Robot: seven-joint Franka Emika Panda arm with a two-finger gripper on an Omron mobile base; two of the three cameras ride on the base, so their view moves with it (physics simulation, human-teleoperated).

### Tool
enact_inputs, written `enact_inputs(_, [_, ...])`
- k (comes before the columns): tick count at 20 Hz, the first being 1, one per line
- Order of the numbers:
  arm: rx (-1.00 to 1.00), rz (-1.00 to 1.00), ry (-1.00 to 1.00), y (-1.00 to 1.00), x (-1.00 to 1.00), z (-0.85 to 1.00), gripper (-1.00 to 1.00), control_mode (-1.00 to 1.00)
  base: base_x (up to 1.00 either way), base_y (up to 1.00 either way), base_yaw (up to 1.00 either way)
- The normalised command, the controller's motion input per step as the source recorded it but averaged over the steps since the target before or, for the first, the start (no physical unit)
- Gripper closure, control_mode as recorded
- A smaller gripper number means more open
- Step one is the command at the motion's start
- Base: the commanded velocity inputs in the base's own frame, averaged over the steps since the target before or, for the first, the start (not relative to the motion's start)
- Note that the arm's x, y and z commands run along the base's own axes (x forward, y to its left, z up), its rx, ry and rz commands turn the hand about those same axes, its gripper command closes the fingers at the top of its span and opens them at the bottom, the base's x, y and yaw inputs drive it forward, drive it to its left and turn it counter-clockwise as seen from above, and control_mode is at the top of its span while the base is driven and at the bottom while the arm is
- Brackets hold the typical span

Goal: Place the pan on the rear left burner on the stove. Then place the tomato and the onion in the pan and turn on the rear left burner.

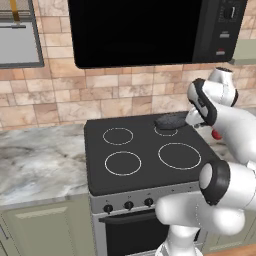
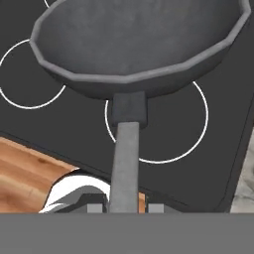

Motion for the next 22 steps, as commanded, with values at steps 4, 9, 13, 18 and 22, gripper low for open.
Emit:
enact_inputs(4, [0.03, 0.08, -0.07, 0.59, 0.0, 0.0, 1.0, -1.0, 0.0, 0.0, 0.0])
enact_inputs(9, [0.0, 0.08, -0.1, 0.6, 0.0, -0.01, 1.0, -1.0, 0.0, 0.0, 0.0])
enact_inputs(13, [0.0, 0.07, -0.04, 0.55, 0.0, -0.14, 1.0, -1.0, 0.0, 0.0, 0.0])
enact_inputs(18, [0.03, 0.06, 0.0, 0.38, 0.13, -0.07, 1.0, -1.0, 0.0, 0.0, 0.0])
enact_inputs(22, [0.03, 0.06, 0.0, 0.29, 0.21, -0.03, 1.0, -1.0, 0.0, 0.0, 0.0])
